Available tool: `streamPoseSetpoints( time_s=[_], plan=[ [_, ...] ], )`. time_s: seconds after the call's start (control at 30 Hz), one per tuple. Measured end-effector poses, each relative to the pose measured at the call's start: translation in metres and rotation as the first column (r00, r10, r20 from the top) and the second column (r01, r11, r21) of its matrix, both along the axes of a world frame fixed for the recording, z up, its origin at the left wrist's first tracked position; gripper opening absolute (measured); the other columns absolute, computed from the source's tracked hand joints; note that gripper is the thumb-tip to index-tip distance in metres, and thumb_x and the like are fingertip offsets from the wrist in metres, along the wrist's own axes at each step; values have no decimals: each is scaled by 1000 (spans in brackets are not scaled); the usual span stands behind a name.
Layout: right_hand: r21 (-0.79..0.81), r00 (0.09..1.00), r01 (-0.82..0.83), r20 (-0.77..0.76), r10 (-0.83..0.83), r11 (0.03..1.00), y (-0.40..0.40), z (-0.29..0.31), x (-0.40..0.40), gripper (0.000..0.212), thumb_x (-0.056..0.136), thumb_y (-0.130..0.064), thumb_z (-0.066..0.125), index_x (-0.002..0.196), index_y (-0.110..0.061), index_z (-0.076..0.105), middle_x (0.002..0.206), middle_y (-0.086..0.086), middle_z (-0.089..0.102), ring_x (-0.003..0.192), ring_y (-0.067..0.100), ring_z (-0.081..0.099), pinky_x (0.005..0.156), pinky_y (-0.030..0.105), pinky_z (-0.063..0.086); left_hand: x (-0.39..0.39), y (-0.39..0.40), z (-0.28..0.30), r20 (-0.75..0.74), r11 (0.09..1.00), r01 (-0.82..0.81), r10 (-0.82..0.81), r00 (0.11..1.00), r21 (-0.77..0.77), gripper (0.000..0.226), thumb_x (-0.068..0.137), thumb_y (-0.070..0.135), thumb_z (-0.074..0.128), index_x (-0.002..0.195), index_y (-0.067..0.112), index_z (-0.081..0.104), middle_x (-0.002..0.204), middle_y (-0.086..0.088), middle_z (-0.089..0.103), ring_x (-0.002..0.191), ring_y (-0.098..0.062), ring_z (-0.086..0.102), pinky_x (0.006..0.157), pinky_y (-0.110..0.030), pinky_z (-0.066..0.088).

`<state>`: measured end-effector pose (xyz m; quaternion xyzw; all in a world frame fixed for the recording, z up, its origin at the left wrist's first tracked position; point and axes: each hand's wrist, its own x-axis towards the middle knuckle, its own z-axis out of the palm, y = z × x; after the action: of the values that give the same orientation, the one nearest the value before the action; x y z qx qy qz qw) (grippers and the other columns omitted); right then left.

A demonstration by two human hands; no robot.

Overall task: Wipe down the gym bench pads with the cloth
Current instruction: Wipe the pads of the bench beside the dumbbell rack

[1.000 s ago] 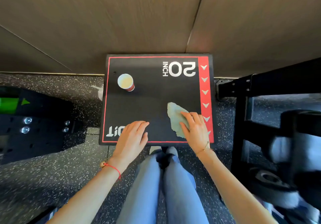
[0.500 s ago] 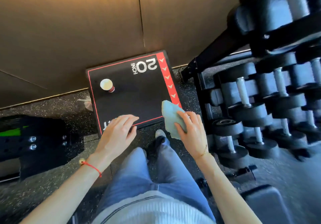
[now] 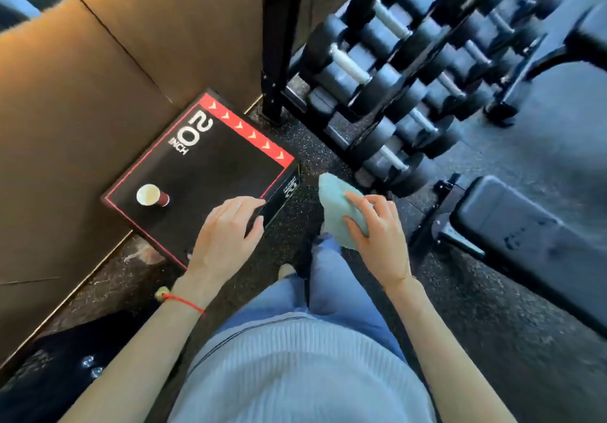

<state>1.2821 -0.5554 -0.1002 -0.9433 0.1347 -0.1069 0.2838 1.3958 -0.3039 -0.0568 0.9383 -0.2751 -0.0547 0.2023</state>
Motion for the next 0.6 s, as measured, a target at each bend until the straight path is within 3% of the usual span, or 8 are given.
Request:
streamPoseSetpoints(
  time_s=[0.1,0.37,0.6],
  plan=[
    [-11,992,124,10,-124,992,-16,9,-43,37,92,-20,65,129,-15,59,110,6,56,96,22,48,87,31,44,-11,-29,4,-17,990,140,-141,990,-15,27,93,21,55,117,17,64,115,2,67,107,-16,59,95,-30,41],
    [-86,919,394,21,-394,915,-101,10,-161,39,92,-20,65,129,-12,58,110,8,56,95,24,49,86,37,46,-64,-157,7,-13,894,446,-447,895,-45,33,92,27,49,119,14,64,114,1,68,106,-16,61,95,-31,44],
    [-146,875,478,-12,-485,866,-231,10,-277,37,90,-19,66,127,-13,59,106,8,56,91,24,49,84,37,46,-156,-304,-8,-39,847,526,-530,847,-76,29,93,18,59,121,13,63,114,-1,67,104,-18,62,93,-32,46]
  ],
)
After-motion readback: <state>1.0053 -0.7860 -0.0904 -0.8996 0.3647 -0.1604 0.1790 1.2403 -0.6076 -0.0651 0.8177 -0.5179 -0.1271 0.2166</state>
